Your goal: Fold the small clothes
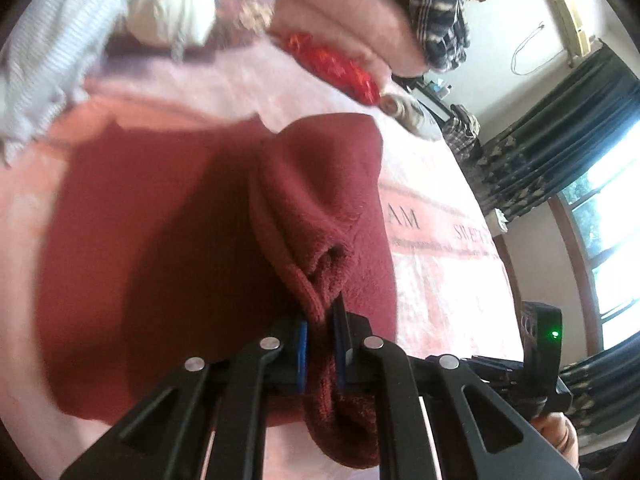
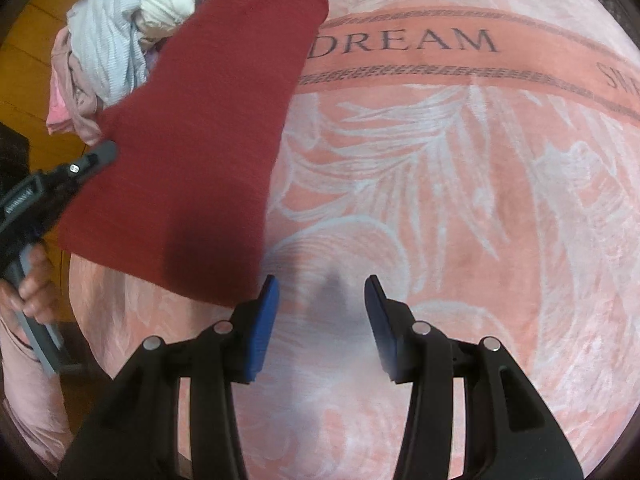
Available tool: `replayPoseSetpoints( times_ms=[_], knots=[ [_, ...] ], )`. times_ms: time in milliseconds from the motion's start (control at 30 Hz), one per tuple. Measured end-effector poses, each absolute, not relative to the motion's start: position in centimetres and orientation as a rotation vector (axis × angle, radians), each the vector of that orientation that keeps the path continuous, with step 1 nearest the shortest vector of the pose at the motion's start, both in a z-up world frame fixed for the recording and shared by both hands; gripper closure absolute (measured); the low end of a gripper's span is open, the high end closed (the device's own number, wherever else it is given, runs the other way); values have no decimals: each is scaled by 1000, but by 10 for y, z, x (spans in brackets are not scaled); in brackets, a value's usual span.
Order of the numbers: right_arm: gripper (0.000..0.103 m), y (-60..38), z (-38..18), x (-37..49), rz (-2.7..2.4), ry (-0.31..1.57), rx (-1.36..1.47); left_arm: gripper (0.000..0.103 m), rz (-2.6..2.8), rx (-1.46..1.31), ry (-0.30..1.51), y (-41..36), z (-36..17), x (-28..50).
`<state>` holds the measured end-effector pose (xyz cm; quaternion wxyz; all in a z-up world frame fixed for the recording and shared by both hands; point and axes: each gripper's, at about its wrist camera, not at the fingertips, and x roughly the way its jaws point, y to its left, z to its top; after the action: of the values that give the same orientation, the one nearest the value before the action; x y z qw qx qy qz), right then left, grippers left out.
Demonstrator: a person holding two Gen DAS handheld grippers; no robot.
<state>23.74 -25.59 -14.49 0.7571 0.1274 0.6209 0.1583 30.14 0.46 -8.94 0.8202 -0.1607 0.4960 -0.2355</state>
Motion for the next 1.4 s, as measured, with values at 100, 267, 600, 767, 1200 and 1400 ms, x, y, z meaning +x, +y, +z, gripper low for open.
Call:
replayPoseSetpoints(
  times_ms=[100,267,600,767,1200,1400],
  knots=[
    [58,-244,-143,238,372,1350,270,93,-471,-318,1022,37,-76,300],
    [58,-214,-137,240,434,1344,255,93,-385,-298,1017,101,-79,301],
    [58,-166,-144,246,506,1370,239,93,-314,-299,1052,157,-118,294],
    [58,-151,-158,251,504,1400,244,92,-287,-296,1116,164,-153,296],
    [52,-138,-161,252,517,1398,242,46,-300,-366,1119,171,-130,262],
    [56,-128,-179,255,533,1425,304,55,-314,-327,1160,155,-136,252]
  ],
)
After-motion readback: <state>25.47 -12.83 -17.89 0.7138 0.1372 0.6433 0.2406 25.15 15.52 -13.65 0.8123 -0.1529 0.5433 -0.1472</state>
